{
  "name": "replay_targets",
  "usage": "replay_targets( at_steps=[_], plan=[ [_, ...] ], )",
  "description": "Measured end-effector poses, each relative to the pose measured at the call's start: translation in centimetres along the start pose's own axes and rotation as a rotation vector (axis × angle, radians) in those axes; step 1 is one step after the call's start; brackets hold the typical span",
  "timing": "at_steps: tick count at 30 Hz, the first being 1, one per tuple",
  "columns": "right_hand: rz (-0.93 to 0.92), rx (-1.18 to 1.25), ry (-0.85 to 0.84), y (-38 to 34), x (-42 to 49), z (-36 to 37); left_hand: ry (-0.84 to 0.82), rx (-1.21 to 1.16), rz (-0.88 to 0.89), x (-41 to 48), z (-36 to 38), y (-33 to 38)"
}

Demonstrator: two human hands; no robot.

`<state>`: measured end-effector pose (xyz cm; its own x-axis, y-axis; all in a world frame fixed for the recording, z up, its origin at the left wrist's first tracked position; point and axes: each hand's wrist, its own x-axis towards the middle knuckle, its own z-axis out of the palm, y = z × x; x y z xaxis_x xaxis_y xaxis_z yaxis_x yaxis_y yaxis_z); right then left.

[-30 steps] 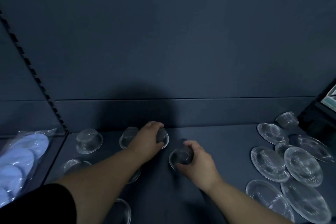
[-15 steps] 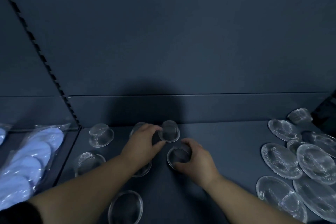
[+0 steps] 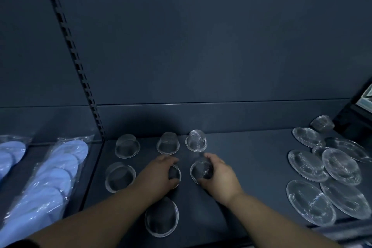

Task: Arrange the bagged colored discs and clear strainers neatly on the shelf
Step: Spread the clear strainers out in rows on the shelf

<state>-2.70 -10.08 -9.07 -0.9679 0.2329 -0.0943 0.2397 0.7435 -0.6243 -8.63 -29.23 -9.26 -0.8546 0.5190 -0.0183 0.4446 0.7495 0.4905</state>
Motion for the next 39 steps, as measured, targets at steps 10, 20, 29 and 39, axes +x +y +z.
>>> replay_targets(
  at_steps=[10,20,29,39],
  plan=[
    [-0.021,-0.008,0.043,-0.2,-1.7,-0.5,0.047,-0.017,-0.016,-0.4,-0.2,0.6],
    [0.027,0.002,0.264,5.0,-3.1,-7.6,0.148,-0.073,0.195,2.0,1.7,9.3],
    [0.121,0.003,0.418,15.6,-1.8,-19.1,0.052,-0.146,0.253,8.4,8.7,20.9],
    [0.187,-0.037,0.228,27.6,0.1,-27.6,-0.154,-0.141,0.276,14.6,15.5,31.1]
  ],
)
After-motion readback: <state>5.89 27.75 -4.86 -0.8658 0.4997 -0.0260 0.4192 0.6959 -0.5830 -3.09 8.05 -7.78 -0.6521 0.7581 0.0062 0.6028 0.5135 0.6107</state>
